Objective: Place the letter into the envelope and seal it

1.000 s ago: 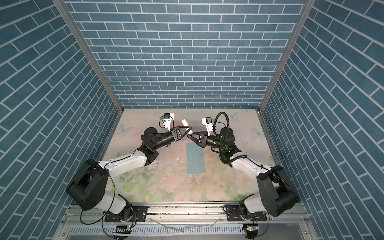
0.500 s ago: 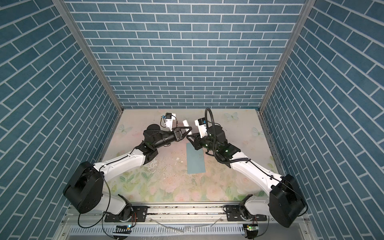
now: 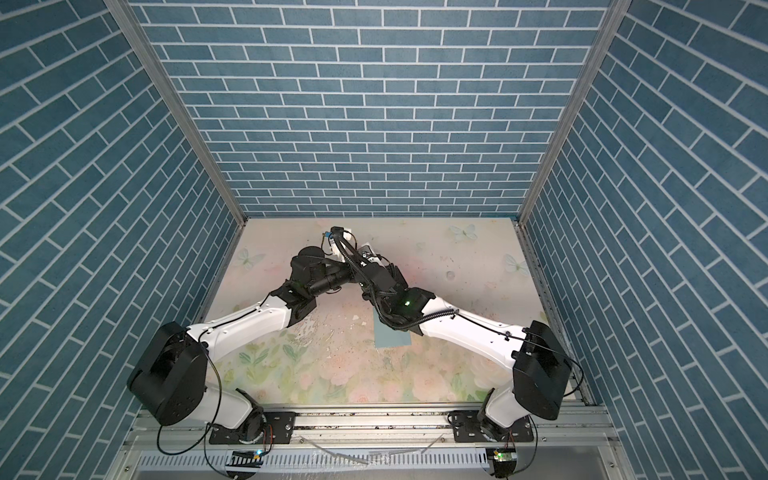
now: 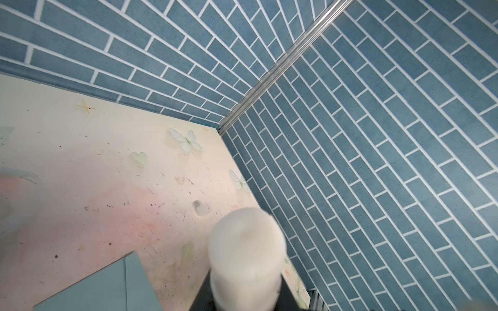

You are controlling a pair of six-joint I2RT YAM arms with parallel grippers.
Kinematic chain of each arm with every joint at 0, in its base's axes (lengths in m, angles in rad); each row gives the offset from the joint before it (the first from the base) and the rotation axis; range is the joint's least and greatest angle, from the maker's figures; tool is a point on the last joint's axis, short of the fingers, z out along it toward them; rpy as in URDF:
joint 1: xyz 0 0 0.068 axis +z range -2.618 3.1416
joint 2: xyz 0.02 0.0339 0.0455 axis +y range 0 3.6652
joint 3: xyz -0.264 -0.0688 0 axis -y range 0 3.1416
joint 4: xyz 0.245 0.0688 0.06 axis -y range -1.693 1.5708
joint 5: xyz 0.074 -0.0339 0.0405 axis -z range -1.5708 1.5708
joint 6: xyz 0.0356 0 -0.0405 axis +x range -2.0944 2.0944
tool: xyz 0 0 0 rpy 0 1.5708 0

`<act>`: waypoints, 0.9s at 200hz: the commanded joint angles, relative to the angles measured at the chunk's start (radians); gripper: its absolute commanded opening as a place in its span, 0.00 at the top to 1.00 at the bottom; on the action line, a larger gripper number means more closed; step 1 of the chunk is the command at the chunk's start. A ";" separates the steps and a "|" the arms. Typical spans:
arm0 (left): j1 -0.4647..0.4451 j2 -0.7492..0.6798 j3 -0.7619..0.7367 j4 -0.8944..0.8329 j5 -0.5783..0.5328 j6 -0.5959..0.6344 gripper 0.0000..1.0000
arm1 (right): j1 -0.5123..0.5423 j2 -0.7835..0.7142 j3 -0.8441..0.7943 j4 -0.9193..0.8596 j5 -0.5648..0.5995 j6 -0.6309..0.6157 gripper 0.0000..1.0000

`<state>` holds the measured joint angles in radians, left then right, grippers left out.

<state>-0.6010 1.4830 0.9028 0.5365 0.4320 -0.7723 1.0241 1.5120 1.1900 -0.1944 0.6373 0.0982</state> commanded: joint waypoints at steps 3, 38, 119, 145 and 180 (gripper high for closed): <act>-0.026 -0.007 0.005 -0.010 0.040 0.030 1.00 | -0.031 -0.059 -0.023 0.071 0.006 -0.022 0.97; -0.022 -0.020 0.005 0.029 0.064 0.003 1.00 | -0.148 -0.212 -0.165 0.164 -0.471 0.068 0.55; -0.003 -0.023 -0.004 0.180 0.139 -0.113 1.00 | -0.432 -0.297 -0.378 0.504 -1.333 0.395 0.47; -0.004 -0.022 -0.007 0.200 0.148 -0.131 1.00 | -0.455 -0.281 -0.397 0.577 -1.361 0.436 0.54; -0.003 -0.020 -0.004 0.200 0.154 -0.135 1.00 | -0.466 -0.252 -0.391 0.616 -1.383 0.464 0.62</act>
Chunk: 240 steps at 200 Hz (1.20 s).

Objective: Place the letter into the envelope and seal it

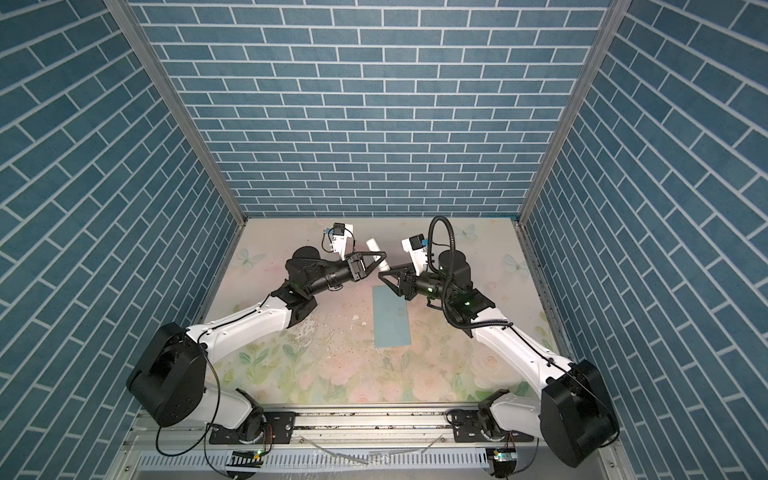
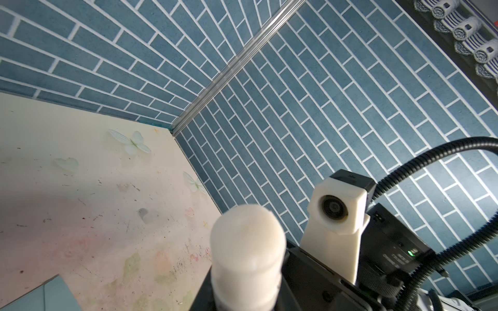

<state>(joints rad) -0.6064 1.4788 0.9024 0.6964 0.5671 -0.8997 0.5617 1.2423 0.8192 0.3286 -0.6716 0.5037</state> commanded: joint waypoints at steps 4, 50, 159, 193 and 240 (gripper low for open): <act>0.002 -0.018 -0.003 0.039 0.018 -0.007 1.00 | -0.003 0.020 -0.020 0.101 -0.074 0.062 0.63; 0.002 -0.014 -0.005 0.043 0.019 -0.010 1.00 | -0.011 0.034 -0.028 0.152 -0.068 0.087 0.69; 0.000 -0.015 -0.002 -0.034 0.000 0.041 1.00 | -0.013 0.041 0.018 0.069 0.064 0.100 0.98; -0.006 -0.021 0.002 -0.088 -0.025 0.083 1.00 | 0.042 -0.004 0.104 -0.203 0.408 -0.039 1.00; -0.024 -0.013 0.016 -0.150 -0.050 0.131 1.00 | 0.263 0.068 0.302 -0.468 1.089 -0.275 1.00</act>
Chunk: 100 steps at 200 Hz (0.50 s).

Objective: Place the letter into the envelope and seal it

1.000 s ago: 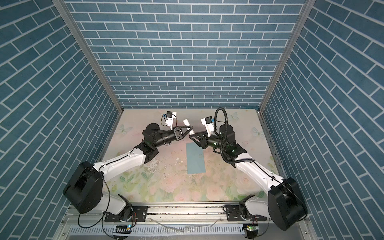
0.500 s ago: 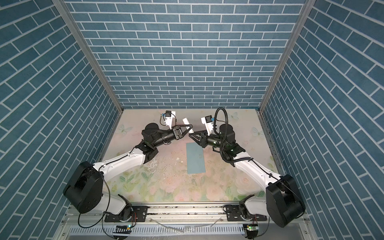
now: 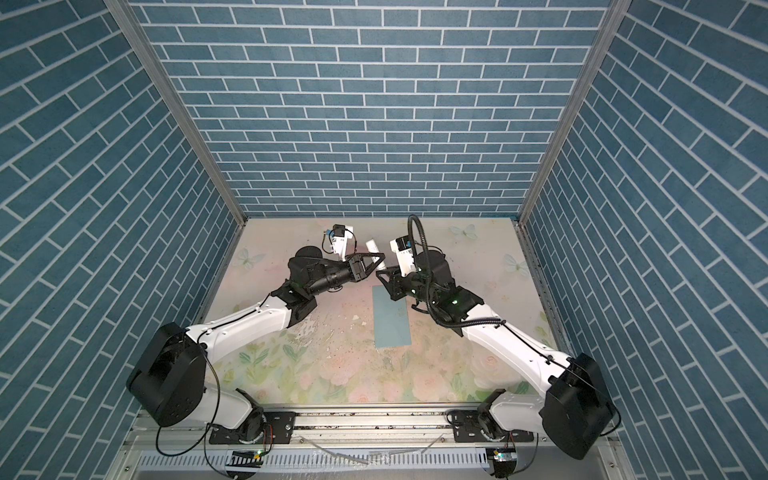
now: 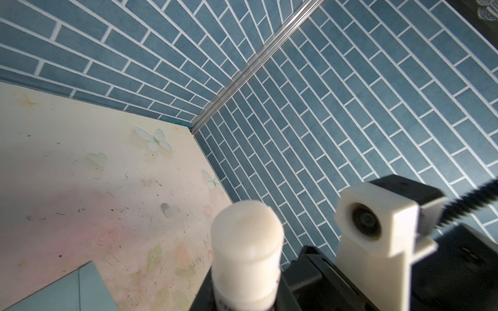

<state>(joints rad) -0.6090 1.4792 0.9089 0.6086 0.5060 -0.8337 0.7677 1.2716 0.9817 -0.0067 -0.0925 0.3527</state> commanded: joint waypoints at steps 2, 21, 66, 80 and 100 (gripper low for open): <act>-0.021 -0.013 0.010 -0.063 0.011 0.065 1.00 | 0.064 0.046 0.146 -0.137 0.534 -0.133 1.00; -0.023 -0.008 0.010 -0.062 0.006 0.065 1.00 | 0.141 0.121 0.206 -0.155 0.731 -0.222 1.00; -0.023 -0.006 0.005 -0.078 -0.009 0.070 1.00 | 0.258 0.270 0.254 -0.070 1.075 -0.454 1.00; -0.024 -0.004 0.004 -0.078 -0.012 0.071 1.00 | 0.265 0.288 0.260 -0.074 1.086 -0.466 1.00; -0.023 -0.004 0.005 -0.076 -0.011 0.072 1.00 | 0.268 0.281 0.257 -0.082 1.053 -0.450 1.00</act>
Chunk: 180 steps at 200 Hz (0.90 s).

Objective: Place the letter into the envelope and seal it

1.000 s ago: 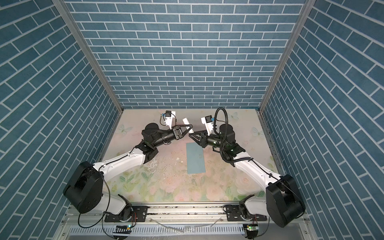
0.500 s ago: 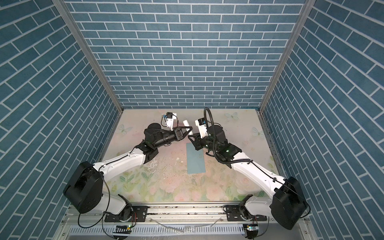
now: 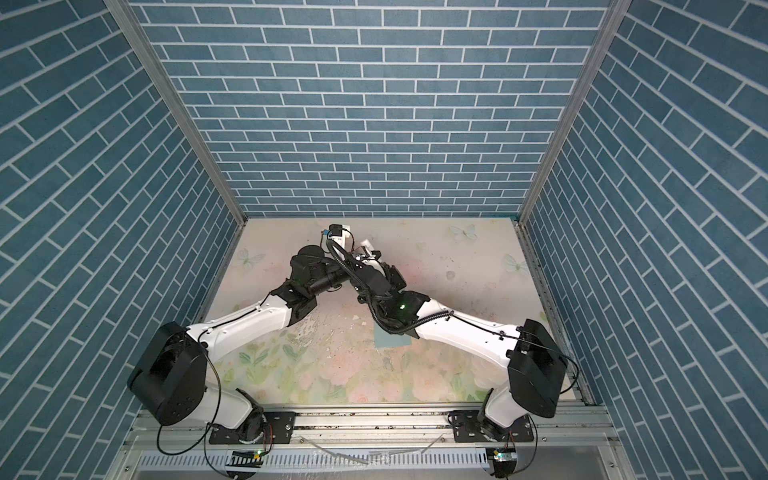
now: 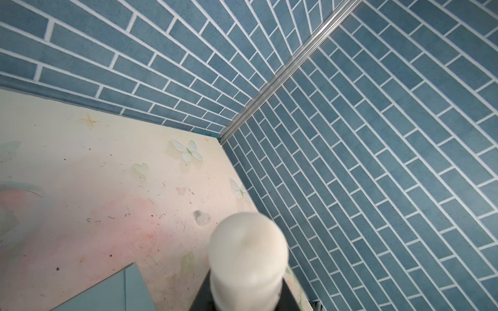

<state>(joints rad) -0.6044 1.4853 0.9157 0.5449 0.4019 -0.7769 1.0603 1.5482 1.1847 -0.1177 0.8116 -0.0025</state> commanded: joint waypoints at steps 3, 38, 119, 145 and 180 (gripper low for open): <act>-0.028 -0.010 -0.001 -0.013 0.093 0.015 1.00 | -0.026 0.001 0.051 0.027 0.135 -0.088 1.00; -0.028 -0.023 0.003 -0.031 0.089 0.029 1.00 | -0.063 -0.117 -0.028 0.039 -0.183 0.002 0.89; -0.025 -0.053 0.008 0.000 0.127 0.027 1.00 | -0.395 -0.344 -0.259 0.192 -1.107 0.348 0.42; -0.023 -0.063 0.008 0.001 0.132 0.036 1.00 | -0.436 -0.348 -0.280 0.206 -1.201 0.393 0.31; -0.020 -0.059 0.000 0.060 0.159 0.000 1.00 | -0.486 -0.356 -0.356 0.360 -1.300 0.495 0.32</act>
<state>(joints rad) -0.6304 1.4502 0.9199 0.5453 0.5213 -0.7654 0.6086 1.2106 0.8894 0.0986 -0.3630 0.3771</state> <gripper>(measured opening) 0.276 0.685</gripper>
